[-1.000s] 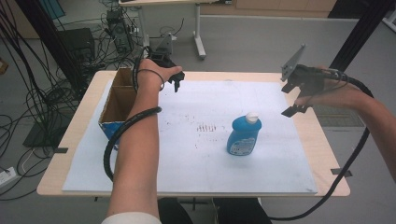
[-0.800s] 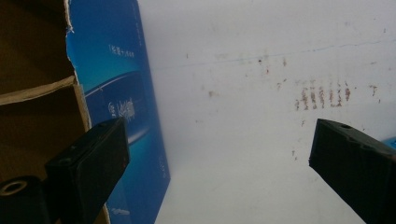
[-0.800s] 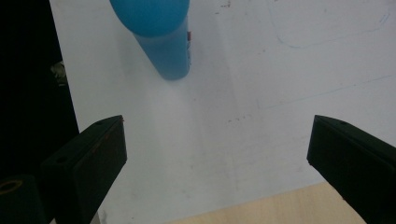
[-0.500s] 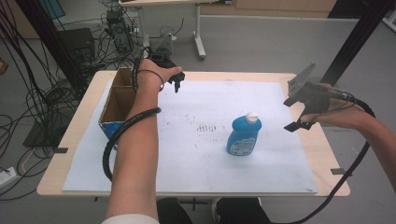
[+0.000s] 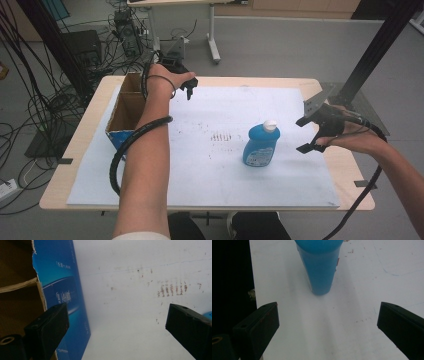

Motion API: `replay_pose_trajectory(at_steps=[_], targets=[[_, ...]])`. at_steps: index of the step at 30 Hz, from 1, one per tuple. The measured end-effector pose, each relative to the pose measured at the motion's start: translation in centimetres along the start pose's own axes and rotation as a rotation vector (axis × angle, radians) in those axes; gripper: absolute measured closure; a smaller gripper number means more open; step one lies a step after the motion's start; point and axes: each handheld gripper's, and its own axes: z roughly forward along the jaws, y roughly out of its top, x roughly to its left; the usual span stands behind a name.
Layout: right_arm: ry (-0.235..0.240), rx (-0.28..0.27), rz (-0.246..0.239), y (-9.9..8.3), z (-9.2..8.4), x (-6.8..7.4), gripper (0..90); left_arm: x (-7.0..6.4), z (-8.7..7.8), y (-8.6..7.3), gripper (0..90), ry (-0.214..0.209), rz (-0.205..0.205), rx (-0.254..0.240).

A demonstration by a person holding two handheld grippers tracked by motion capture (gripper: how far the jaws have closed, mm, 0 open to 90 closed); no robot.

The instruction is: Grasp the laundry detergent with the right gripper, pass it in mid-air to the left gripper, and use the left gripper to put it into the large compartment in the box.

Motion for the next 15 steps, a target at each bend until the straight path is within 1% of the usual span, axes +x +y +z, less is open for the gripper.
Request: replay_pose_trajectory(at_steps=[1,2,4,6,7,8,13,15], targets=[[0.006,-0.014,-0.001,-0.2,0.5,0.1,3.8,-0.1,0.0,0.0,5.5,0.0,0.001,0.0],[0.006,-0.014,-0.001,-0.2,0.5,0.1,3.8,-0.1,0.0,0.0,5.5,0.0,0.001,0.0],[0.016,-0.039,0.01,-0.5,1.3,0.2,3.8,-0.2,0.1,0.0,5.5,0.001,0.004,0.003],[0.016,-0.05,0.01,-0.6,1.9,0.3,3.7,-0.3,0.2,0.0,5.5,0.001,0.005,0.004],[0.016,-0.05,0.01,-0.6,1.9,0.3,3.7,-0.3,0.2,0.0,5.5,0.001,0.005,0.004],[0.023,-0.065,0.015,-0.7,2.3,0.3,3.7,-0.4,0.2,0.0,5.5,0.0,0.006,0.004],[0.024,-0.091,0.009,-0.6,3.1,0.4,3.6,-0.4,0.3,0.1,5.5,0.0,0.006,0.008],[0.023,-0.11,0.006,-0.5,3.5,0.5,3.6,-0.4,0.3,0.1,5.5,0.001,0.007,0.009]])
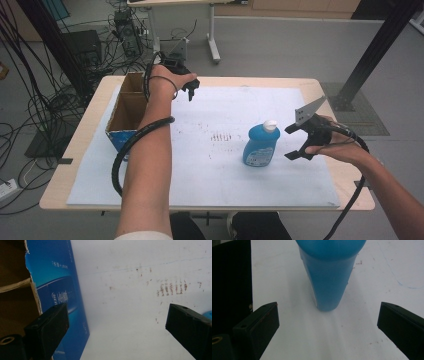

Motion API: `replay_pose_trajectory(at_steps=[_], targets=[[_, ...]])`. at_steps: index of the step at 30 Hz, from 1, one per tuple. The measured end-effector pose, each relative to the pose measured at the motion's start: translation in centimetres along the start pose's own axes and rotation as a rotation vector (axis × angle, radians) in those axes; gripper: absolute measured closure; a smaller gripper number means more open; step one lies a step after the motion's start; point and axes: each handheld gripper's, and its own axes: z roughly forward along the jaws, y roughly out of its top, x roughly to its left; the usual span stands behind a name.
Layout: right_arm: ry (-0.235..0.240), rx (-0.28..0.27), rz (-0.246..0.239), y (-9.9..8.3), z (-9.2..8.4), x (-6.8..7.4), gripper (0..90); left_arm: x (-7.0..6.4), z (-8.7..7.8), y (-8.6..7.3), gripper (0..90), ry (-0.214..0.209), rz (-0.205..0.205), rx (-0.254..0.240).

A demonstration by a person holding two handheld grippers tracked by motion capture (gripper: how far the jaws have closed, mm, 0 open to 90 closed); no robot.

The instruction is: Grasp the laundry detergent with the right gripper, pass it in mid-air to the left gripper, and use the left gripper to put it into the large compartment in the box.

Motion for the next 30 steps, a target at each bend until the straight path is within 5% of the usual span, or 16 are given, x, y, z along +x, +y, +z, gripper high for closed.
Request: replay_pose_trajectory(at_steps=[30], targets=[[-0.024,-0.169,-0.007,-0.5,3.6,0.4,2.6,-0.2,0.4,0.1,5.4,0.007,0.0,0.007]])
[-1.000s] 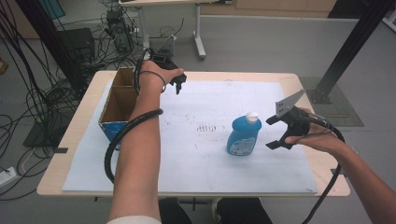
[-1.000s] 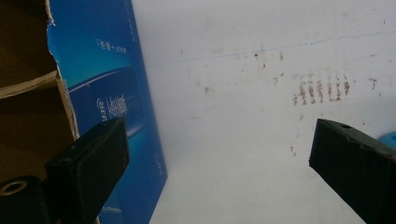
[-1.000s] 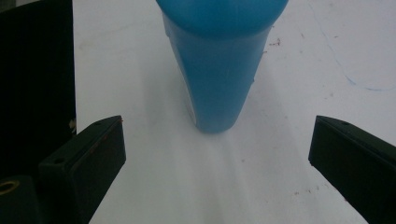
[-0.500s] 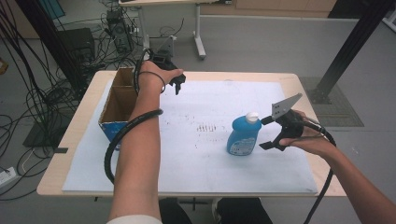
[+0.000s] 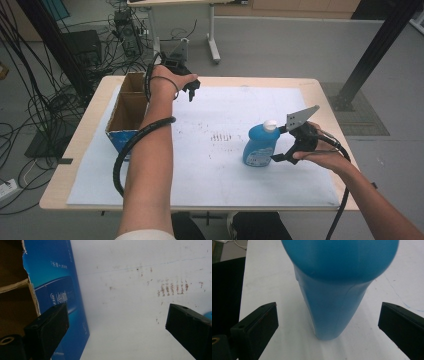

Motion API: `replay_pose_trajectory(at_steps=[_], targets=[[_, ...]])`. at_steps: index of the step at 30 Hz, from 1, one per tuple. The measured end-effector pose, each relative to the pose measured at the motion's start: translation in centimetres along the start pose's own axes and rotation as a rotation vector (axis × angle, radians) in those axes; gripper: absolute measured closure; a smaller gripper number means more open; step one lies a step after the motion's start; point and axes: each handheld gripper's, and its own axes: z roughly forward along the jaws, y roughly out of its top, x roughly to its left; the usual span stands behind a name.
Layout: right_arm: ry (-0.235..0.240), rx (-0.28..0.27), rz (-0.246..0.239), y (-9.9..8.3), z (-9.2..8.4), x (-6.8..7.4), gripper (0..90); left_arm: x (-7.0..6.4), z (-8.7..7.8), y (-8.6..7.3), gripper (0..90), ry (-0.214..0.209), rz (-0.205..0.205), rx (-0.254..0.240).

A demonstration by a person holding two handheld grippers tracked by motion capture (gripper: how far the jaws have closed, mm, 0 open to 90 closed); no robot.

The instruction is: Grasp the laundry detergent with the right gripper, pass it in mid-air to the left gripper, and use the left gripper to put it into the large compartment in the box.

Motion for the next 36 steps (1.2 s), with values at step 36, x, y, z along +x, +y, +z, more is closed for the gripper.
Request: replay_pose_trajectory(at_steps=[36], targets=[[-0.008,-0.176,0.015,-1.3,3.0,0.5,1.6,-0.5,0.2,0.3,5.4,0.0,0.013,0.005]])
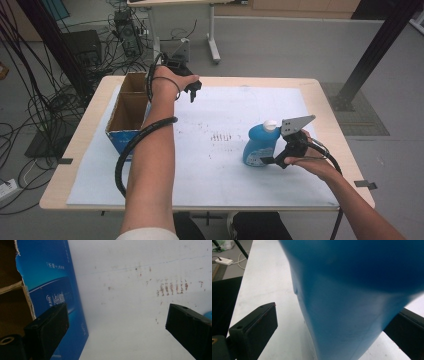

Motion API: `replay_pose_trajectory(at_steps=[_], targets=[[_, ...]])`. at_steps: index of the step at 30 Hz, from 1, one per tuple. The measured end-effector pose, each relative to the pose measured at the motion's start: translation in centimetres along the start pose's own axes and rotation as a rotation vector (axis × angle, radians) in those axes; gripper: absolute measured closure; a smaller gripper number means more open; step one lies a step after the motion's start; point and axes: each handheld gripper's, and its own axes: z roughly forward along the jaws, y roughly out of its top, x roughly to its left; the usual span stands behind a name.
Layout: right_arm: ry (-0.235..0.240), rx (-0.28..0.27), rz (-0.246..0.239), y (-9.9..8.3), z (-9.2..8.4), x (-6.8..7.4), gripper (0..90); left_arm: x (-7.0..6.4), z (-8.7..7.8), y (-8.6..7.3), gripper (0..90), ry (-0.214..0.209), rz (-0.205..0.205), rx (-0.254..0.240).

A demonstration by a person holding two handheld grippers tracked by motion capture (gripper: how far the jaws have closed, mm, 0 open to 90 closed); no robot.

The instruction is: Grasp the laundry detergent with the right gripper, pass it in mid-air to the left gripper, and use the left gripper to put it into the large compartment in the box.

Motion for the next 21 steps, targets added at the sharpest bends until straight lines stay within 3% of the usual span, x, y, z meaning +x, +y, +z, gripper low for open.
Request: replay_pose_trajectory(at_steps=[7,21], targets=[[0.006,-0.031,0.012,-0.02,0.45,-0.14,1.6,-0.14,0.05,0.09,5.4,0.0,0.004,0.001],[0.009,-0.04,0.006,0.0,0.61,-0.33,1.5,-0.09,-0.16,0.24,5.4,0.002,0.003,-0.006]])
